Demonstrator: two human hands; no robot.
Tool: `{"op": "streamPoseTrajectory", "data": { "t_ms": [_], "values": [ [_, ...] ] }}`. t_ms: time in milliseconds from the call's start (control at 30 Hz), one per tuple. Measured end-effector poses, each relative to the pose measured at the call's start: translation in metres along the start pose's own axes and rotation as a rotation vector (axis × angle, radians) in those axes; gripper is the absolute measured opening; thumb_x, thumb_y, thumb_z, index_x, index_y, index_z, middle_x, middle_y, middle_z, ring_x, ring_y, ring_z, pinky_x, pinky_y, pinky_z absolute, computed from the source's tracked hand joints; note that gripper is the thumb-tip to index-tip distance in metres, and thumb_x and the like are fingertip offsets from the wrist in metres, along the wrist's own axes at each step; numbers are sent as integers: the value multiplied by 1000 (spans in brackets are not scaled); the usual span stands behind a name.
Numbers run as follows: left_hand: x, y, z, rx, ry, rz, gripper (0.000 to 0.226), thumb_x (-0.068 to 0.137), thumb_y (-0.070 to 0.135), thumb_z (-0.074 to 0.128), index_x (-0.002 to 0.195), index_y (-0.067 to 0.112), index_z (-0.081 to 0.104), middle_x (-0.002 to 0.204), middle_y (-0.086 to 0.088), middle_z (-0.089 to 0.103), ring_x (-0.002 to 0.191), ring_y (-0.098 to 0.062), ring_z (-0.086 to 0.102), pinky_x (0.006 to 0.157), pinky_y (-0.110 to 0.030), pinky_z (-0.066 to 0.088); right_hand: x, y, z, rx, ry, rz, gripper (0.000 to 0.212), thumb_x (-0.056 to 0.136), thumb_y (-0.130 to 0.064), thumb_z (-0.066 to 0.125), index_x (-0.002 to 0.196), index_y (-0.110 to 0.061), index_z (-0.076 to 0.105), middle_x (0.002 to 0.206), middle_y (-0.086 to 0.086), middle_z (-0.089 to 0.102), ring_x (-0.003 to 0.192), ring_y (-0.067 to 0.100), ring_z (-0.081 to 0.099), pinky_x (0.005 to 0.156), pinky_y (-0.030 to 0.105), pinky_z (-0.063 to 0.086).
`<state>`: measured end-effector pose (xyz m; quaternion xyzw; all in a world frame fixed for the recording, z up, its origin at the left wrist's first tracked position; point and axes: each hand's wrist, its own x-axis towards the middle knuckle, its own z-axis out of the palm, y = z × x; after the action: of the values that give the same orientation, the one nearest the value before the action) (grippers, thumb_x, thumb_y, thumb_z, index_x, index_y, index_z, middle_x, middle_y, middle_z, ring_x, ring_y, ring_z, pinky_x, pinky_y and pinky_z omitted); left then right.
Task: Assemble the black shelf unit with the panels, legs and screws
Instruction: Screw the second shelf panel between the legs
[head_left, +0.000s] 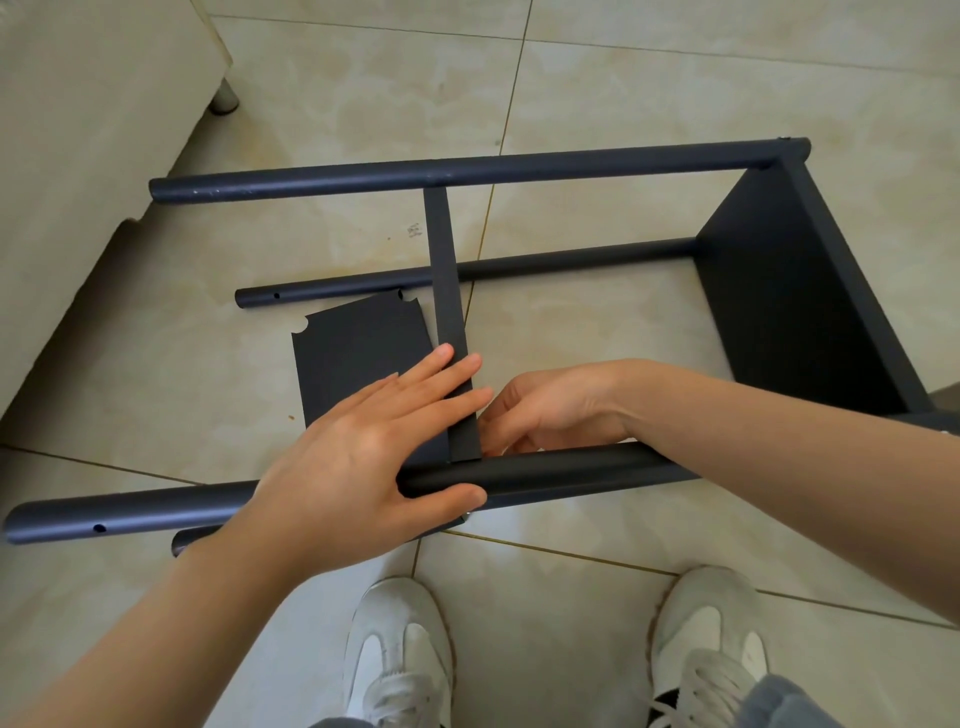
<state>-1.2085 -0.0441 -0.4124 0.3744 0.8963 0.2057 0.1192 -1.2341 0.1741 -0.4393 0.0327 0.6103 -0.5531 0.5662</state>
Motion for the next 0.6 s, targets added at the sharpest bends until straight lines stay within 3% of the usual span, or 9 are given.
{"op": "streamPoseTrajectory", "data": {
  "t_ms": [133,333,600],
  "values": [
    [0,0,0,7,-1,-1,74,86,68,49,151,36,39,161,25,21,150,5,7,115,-28,21,0,0,1,20,-7,-28,28,93,-4,57,73,-13,74,78,4,72,80,20,67,85,33,51],
    [0,0,0,8,-1,-1,73,86,69,49,151,37,39,161,26,20,150,6,6,114,-26,19,0,-1,2,11,-4,-31,17,93,-4,56,85,-7,71,83,6,72,83,20,67,85,32,52],
    [0,0,1,2,0,-2,74,86,69,48,151,37,37,161,24,21,150,5,6,116,-29,21,1,-1,2,-36,25,-11,20,93,-8,56,78,-8,69,76,4,73,72,14,68,69,22,53]
  ]
}}
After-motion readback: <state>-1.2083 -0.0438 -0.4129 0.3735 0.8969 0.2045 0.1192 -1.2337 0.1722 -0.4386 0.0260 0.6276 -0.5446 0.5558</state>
